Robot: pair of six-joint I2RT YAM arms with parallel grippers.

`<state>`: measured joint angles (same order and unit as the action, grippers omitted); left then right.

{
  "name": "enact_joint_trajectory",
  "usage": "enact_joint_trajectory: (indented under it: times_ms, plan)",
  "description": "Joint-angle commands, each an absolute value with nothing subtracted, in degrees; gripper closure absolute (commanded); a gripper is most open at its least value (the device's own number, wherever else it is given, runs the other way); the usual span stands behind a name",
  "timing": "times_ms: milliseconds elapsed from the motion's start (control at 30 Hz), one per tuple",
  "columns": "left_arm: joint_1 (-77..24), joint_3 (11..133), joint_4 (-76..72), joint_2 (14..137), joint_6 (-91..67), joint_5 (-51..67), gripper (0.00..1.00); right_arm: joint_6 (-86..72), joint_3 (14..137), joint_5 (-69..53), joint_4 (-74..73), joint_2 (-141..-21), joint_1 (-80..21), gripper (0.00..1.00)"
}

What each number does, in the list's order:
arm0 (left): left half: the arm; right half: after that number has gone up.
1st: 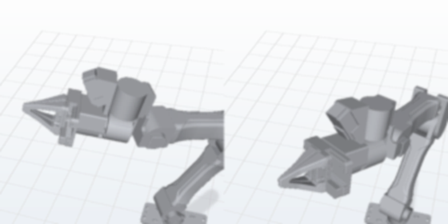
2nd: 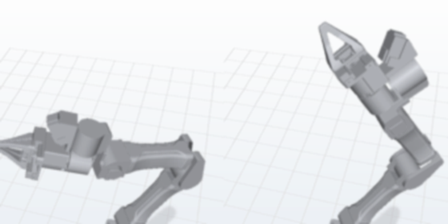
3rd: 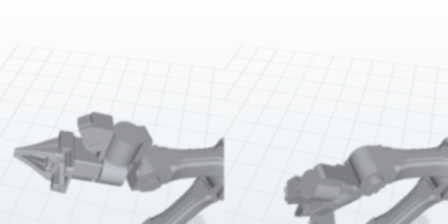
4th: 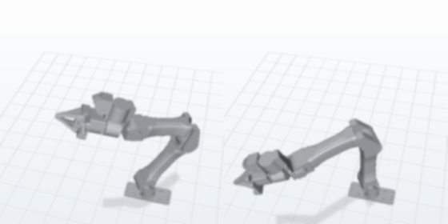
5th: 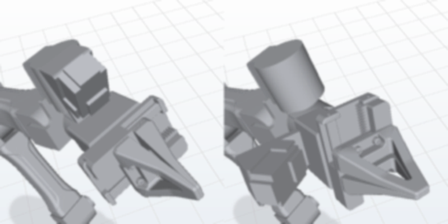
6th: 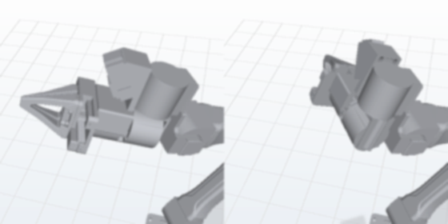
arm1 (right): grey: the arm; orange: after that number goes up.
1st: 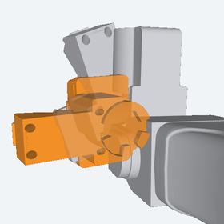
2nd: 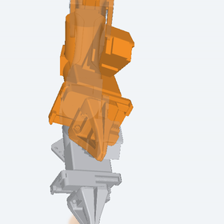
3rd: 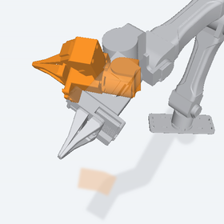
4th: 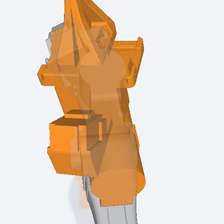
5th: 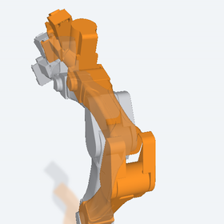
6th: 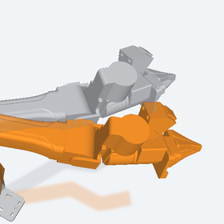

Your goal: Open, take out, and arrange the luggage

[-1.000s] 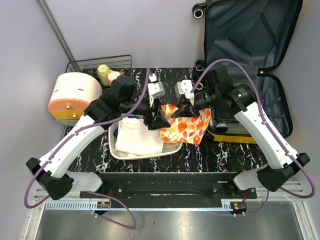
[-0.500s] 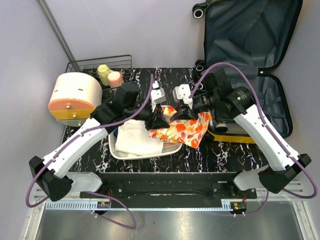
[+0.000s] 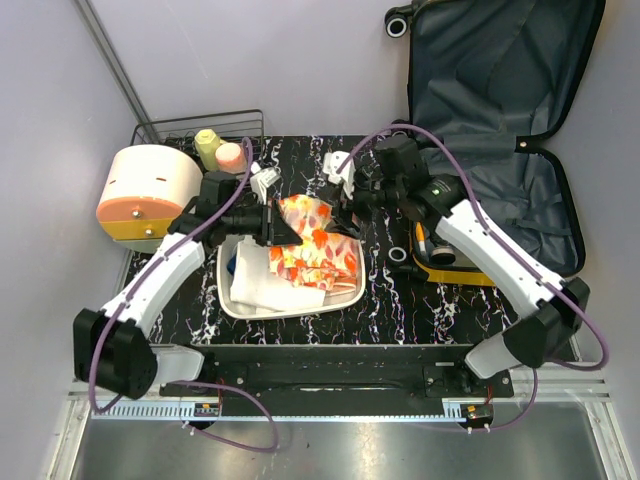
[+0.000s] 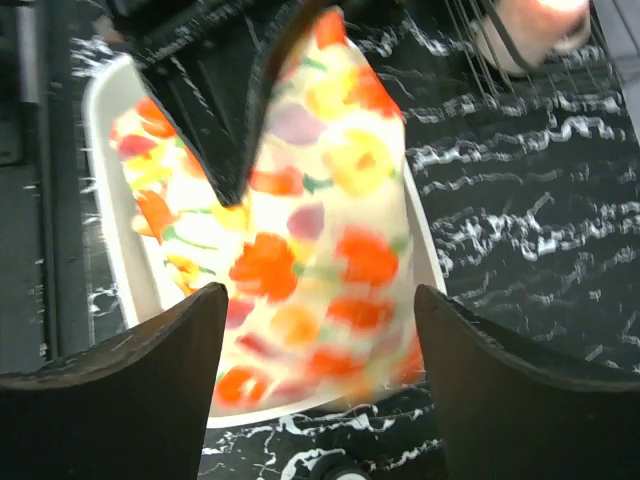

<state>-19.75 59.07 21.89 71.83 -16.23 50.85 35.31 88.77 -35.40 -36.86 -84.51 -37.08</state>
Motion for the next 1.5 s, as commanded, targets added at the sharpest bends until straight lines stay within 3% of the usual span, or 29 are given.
enact_joint_trajectory:
  times_ms: [0, 167, 400, 567, 700, 833, 1067, 1233, 1467]
  plan:
    - [-14.42, 58.27, 27.20, 77.15, -18.29, 46.78, 1.00, 28.57, 92.02, -24.01, -32.78, -89.20, -36.74, 0.14]
    - [-8.88, 59.33, 38.22, 85.59, -13.19, 44.03, 1.00, 28.39, 91.85, -23.03, -34.01, -89.56, -36.04, 0.09]
    - [-6.15, 59.50, 47.01, 84.99, -9.06, 39.21, 1.00, 23.13, 90.62, -31.88, -34.54, -92.10, -35.95, 0.12]
    - [-2.91, 61.51, 50.44, 82.54, -5.80, 36.65, 0.53, 19.87, 90.97, -37.44, -34.98, -95.79, -36.03, 0.14]
    - [1.75, 65.56, 52.55, 75.95, -1.60, 35.27, 0.35, 18.55, 90.71, -39.46, -36.30, -94.49, -33.84, 0.13]
    - [3.60, 71.01, 53.79, 70.85, 7.71, 28.14, 0.25, 17.49, 91.58, -40.95, -39.54, -93.08, -25.52, 0.12]
    - [2.03, 79.01, 53.62, 70.93, 10.38, 30.84, 0.19, 17.14, 93.78, -37.45, -49.39, -93.07, -7.69, 0.15]
    - [-6.04, 80.24, 48.26, 70.49, 7.92, 30.41, 0.17, 16.00, 93.07, -32.18, -52.20, -95.35, 4.20, 0.18]
    - [-9.84, 80.85, 46.67, 71.98, 7.29, 30.50, 0.17, 17.40, 96.59, -28.57, -52.56, -106.85, 14.85, 0.20]
